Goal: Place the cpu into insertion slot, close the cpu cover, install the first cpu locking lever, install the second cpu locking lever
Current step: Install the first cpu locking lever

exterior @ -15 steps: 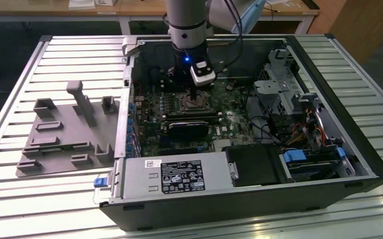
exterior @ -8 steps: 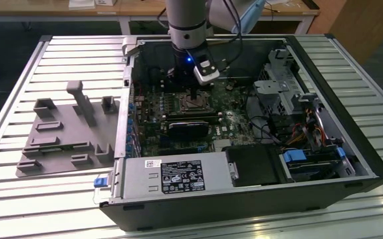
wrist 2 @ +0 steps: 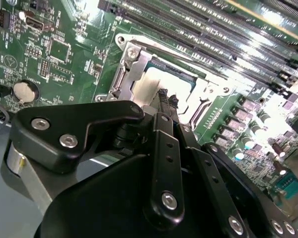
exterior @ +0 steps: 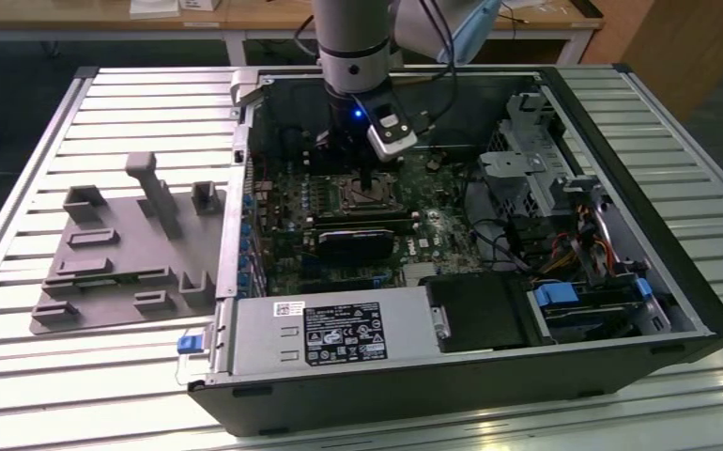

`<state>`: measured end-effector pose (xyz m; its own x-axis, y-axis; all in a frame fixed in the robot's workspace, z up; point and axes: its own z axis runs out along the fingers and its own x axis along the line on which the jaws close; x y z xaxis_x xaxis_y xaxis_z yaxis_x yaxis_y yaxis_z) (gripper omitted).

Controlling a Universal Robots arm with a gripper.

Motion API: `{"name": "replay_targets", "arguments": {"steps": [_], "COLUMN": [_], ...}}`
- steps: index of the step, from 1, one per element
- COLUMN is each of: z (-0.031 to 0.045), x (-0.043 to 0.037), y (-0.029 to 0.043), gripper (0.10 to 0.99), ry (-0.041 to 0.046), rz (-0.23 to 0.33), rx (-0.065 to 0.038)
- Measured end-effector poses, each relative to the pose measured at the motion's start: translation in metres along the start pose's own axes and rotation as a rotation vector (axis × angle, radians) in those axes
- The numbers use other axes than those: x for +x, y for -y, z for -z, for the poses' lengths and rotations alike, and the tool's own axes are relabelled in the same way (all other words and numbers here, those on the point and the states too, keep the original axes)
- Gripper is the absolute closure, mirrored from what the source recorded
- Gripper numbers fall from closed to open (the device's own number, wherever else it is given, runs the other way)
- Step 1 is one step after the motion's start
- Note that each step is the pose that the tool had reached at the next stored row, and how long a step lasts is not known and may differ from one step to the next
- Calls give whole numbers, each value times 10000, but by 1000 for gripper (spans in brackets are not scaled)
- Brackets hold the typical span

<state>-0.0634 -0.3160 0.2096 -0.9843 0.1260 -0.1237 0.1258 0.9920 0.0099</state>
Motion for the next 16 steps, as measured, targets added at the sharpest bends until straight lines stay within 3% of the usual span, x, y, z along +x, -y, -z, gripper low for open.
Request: {"name": "replay_targets", "arguments": {"steps": [4, 9, 16], "z": [0, 8, 138], "x": [-3, -4, -20], "y": [20, 26, 25], "gripper": [984, 984, 984], "ry": [11, 11, 13], "rz": [12, 10, 11], "rx": [90, 94, 91]}}
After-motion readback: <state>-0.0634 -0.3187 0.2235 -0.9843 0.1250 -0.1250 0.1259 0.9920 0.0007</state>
